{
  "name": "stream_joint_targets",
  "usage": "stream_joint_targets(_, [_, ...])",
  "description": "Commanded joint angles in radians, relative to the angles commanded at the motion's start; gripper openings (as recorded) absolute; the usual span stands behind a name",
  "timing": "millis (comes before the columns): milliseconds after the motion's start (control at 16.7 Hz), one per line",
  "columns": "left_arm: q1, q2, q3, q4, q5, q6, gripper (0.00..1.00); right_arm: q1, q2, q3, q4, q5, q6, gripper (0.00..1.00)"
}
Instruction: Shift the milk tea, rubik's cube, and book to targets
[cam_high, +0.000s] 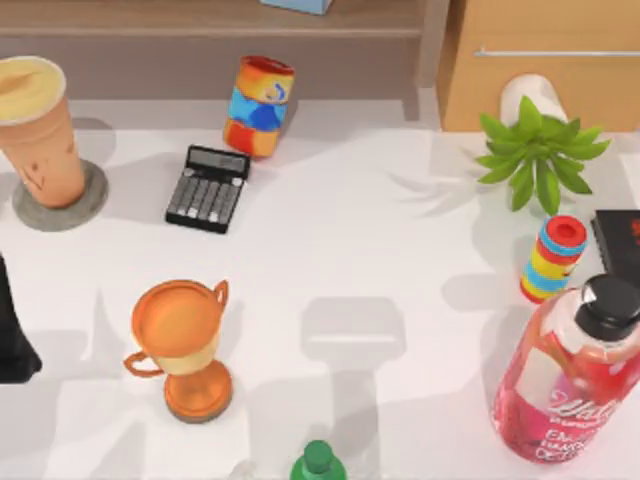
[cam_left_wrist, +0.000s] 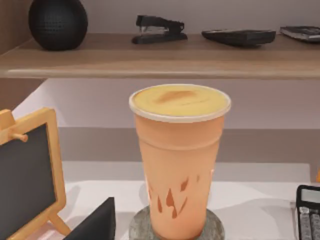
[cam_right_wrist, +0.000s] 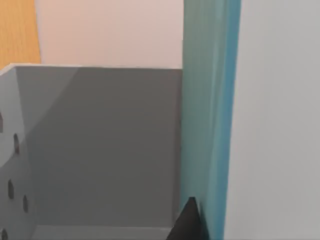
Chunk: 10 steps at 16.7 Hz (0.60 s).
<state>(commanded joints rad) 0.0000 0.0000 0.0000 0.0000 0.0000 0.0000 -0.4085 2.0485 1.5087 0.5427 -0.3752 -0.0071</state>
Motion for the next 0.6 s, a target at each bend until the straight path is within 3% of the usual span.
stream_joint_targets(300, [0.000, 0.000, 0.000, 0.000, 0.000, 0.000, 1.00, -0.014, -0.046, -0.043, 0.037, -0.006, 0.041, 0.00])
stream_joint_targets(600, [0.000, 0.000, 0.000, 0.000, 0.000, 0.000, 1.00, -0.108, -0.246, -0.257, 0.162, -0.001, 0.229, 0.00])
